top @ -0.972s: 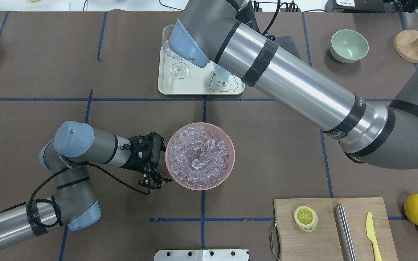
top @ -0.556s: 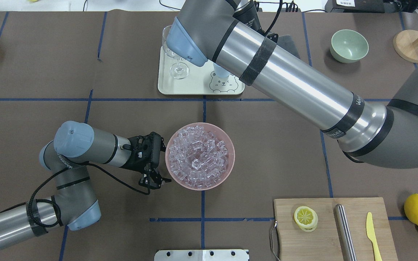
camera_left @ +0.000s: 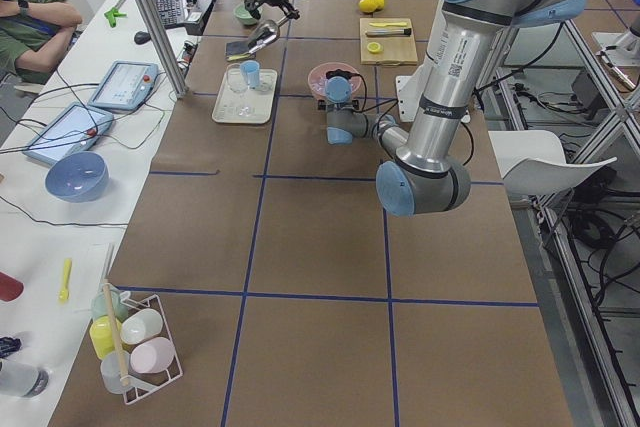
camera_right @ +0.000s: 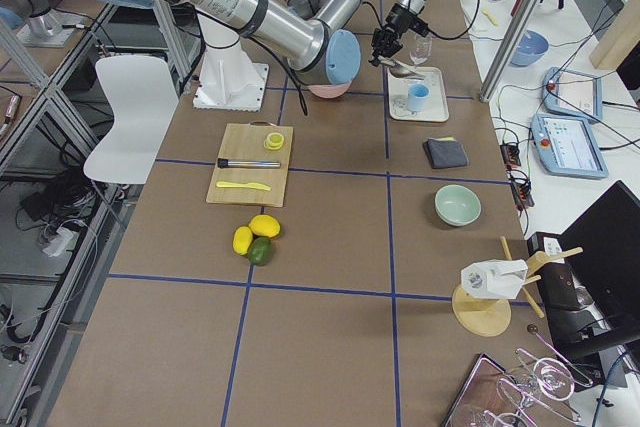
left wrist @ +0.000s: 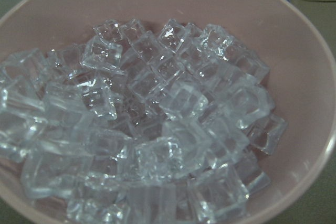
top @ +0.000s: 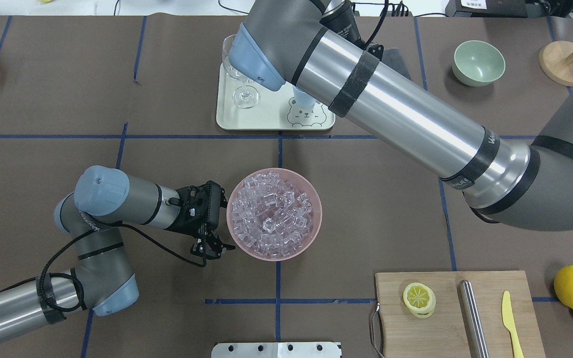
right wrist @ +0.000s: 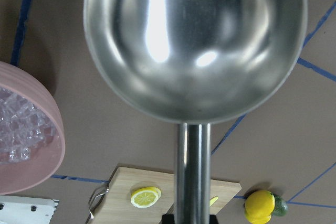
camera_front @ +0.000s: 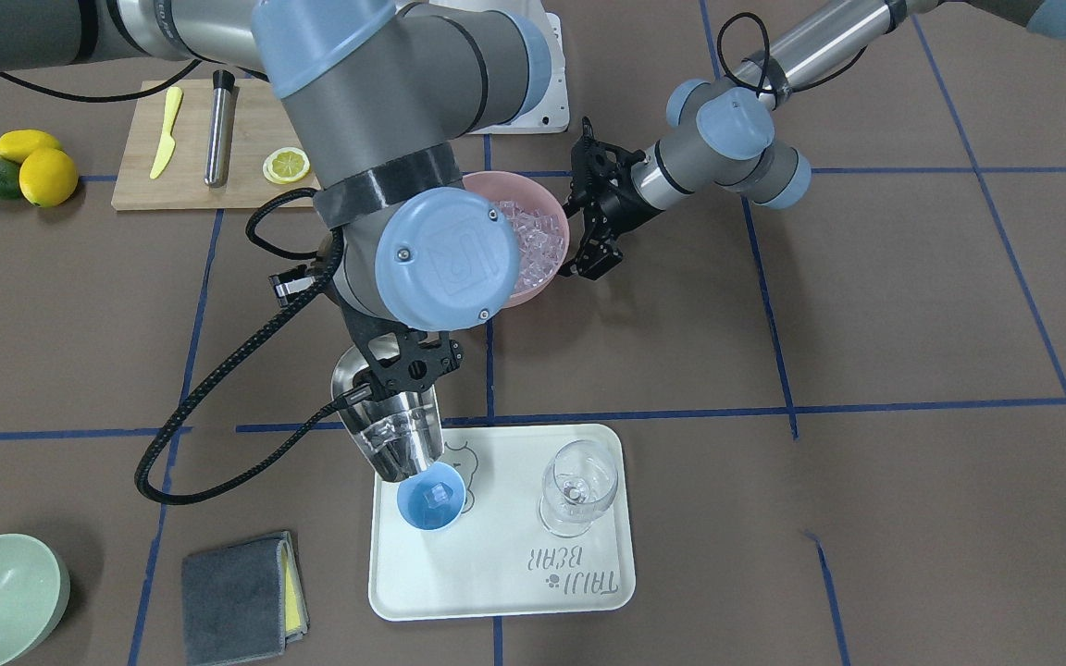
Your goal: Put ice in cup with scoop
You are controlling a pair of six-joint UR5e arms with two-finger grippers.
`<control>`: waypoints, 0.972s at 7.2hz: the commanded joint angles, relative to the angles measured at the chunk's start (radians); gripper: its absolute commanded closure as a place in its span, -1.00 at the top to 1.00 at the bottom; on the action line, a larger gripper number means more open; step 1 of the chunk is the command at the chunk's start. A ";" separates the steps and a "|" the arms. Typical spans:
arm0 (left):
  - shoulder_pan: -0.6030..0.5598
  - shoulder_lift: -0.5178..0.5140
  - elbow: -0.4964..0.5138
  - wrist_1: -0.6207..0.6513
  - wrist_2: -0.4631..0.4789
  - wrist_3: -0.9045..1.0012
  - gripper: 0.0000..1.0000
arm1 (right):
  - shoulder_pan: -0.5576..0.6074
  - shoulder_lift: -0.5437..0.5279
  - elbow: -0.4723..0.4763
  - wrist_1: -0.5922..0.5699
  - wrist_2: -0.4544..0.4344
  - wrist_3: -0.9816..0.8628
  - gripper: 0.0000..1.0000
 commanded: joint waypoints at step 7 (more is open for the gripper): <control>0.000 -0.003 -0.001 0.000 0.000 -0.002 1.00 | 0.002 -0.019 0.074 -0.072 -0.039 -0.091 -1.00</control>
